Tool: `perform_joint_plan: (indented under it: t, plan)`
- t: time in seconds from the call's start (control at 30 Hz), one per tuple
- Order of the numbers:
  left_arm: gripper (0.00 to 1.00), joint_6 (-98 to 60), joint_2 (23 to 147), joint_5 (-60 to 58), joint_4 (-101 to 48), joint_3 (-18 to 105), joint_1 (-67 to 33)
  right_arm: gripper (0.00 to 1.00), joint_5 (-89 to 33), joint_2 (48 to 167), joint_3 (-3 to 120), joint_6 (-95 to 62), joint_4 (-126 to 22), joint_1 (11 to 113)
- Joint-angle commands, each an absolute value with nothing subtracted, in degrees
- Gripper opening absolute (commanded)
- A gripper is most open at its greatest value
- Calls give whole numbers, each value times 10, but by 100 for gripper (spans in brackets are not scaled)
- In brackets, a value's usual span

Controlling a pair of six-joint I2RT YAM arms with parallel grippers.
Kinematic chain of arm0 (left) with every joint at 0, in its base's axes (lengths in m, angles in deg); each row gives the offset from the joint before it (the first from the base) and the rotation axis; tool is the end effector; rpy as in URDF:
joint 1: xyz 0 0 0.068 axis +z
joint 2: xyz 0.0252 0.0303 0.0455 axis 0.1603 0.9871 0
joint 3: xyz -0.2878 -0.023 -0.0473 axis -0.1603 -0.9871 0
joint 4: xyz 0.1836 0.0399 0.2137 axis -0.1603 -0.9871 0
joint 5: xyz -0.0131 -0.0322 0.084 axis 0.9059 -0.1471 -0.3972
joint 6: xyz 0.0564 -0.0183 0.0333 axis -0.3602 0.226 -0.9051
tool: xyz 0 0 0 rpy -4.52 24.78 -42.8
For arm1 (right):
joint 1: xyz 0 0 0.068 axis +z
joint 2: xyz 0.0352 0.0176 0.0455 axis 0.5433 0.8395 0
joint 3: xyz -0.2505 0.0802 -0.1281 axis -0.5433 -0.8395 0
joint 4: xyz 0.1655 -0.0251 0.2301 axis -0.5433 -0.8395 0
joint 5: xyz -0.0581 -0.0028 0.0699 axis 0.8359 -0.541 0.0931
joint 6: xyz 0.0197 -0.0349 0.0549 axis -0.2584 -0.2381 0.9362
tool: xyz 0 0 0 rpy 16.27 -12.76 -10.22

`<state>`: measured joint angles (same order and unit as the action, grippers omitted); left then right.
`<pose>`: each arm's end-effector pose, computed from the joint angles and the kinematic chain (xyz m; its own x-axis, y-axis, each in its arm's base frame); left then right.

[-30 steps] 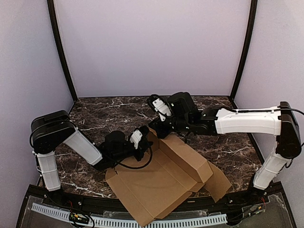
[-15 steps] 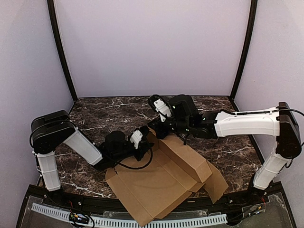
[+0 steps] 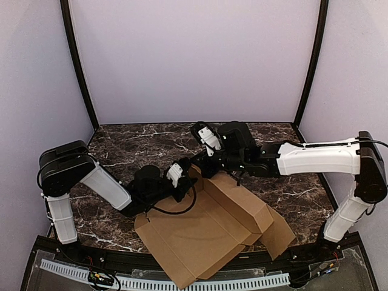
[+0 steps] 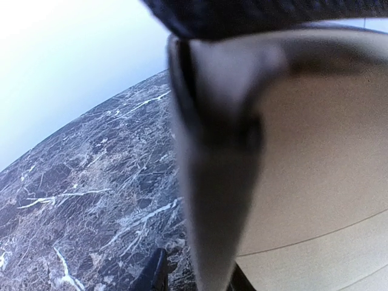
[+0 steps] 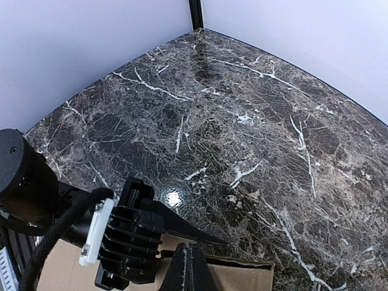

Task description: Fold the paper box

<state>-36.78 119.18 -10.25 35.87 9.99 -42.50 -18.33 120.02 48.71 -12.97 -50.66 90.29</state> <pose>0.2406 -0.3037 0.1309 0.0115 0.1591 -0.9872 0.7805 0.6158 0.1083 0.2265 0.3512 0.2690 -0.3901 -0.2680 -0.8809 -0.7701 0.6194 0.1526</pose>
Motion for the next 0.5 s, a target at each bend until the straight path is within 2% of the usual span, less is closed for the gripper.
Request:
perform_joint_plan:
  t: [0.0,0.47]
  plan:
    - [27,-363,1163,-112,393,94,-428,0,-182,1195,455,-123,-589,909]
    - [36,-340,1194,-46,425,113,-428,0,-184,1175,438,-116,-589,909]
